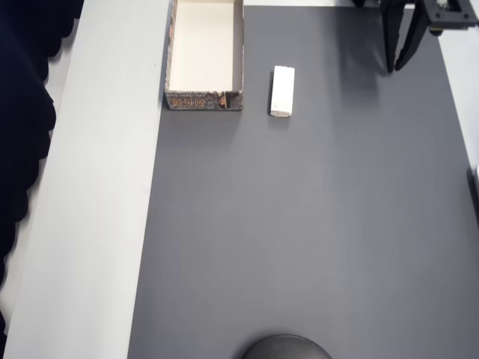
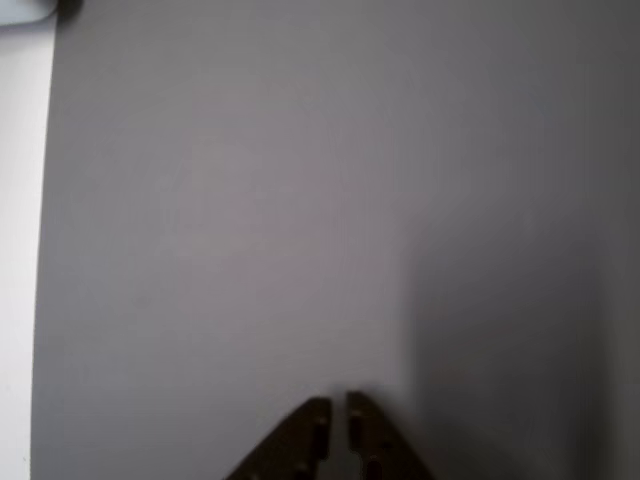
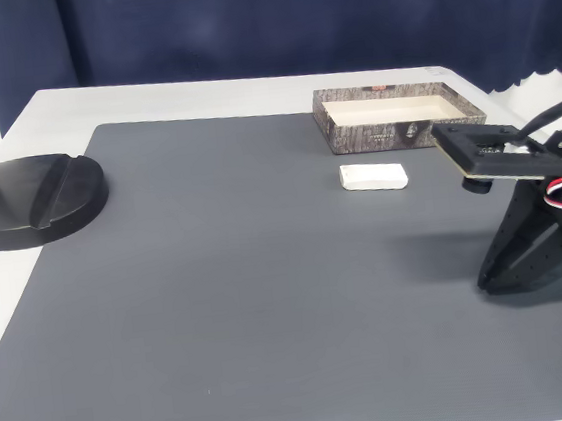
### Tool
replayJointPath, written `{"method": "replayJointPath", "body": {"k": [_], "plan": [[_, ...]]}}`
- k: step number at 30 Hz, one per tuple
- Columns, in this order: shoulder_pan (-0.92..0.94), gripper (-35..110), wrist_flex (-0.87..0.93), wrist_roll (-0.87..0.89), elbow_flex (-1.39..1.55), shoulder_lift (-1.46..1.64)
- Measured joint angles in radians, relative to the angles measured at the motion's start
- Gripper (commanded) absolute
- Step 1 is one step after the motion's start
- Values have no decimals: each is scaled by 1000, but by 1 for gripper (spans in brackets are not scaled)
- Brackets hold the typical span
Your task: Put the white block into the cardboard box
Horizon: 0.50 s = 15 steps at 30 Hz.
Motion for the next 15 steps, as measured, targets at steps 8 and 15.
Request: {"method": "replayJointPath", "body": {"k": [8, 15], "plan": [[54, -2, 15, 11, -14, 0], [186, -2, 40, 74, -189, -249]]}}
